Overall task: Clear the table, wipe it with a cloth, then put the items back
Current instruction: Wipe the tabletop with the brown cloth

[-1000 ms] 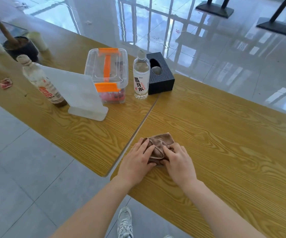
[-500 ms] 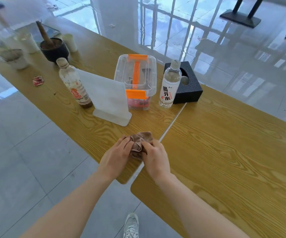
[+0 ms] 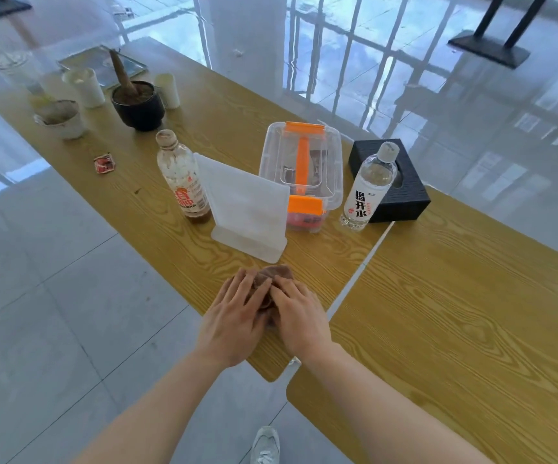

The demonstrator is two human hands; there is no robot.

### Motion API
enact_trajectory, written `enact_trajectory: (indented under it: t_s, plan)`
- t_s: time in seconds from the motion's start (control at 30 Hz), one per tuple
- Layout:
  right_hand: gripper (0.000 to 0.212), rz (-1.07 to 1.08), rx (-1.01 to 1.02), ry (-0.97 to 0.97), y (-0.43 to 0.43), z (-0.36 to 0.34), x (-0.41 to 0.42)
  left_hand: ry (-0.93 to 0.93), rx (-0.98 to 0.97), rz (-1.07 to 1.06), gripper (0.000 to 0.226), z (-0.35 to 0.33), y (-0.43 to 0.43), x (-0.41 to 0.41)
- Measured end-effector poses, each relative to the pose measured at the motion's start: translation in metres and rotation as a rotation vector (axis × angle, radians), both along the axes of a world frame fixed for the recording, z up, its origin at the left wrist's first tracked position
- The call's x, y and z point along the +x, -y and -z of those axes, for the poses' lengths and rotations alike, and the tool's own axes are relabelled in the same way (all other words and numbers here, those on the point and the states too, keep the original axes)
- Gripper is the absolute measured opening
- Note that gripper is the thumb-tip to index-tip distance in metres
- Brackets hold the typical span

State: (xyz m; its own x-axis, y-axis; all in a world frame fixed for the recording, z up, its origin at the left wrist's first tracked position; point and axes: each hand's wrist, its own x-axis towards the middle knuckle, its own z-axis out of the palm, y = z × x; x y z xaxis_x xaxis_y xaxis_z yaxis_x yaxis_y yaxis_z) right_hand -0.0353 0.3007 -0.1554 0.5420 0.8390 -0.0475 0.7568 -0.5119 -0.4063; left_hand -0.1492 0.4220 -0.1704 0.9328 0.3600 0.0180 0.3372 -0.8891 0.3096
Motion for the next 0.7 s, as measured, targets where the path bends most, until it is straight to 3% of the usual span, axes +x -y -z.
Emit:
enact_trajectory:
  t_s: [0.17,0.37,0.7]
  plan:
    - [0.047,-0.025,-0.019,-0.002,0.001,-0.003,0.006,-0.144,0.005,-0.018,0.068,0.009,0.0,0.003]
    - [0.04,0.055,0.01,-0.185,0.012,-0.026,0.019,-0.205,-0.073,-0.02,0.073,-0.012,-0.008,0.011]
    - [0.048,0.292,0.087,-0.247,0.043,-0.082,0.089,0.128,0.06,-0.091,0.063,-0.097,-0.023,0.047]
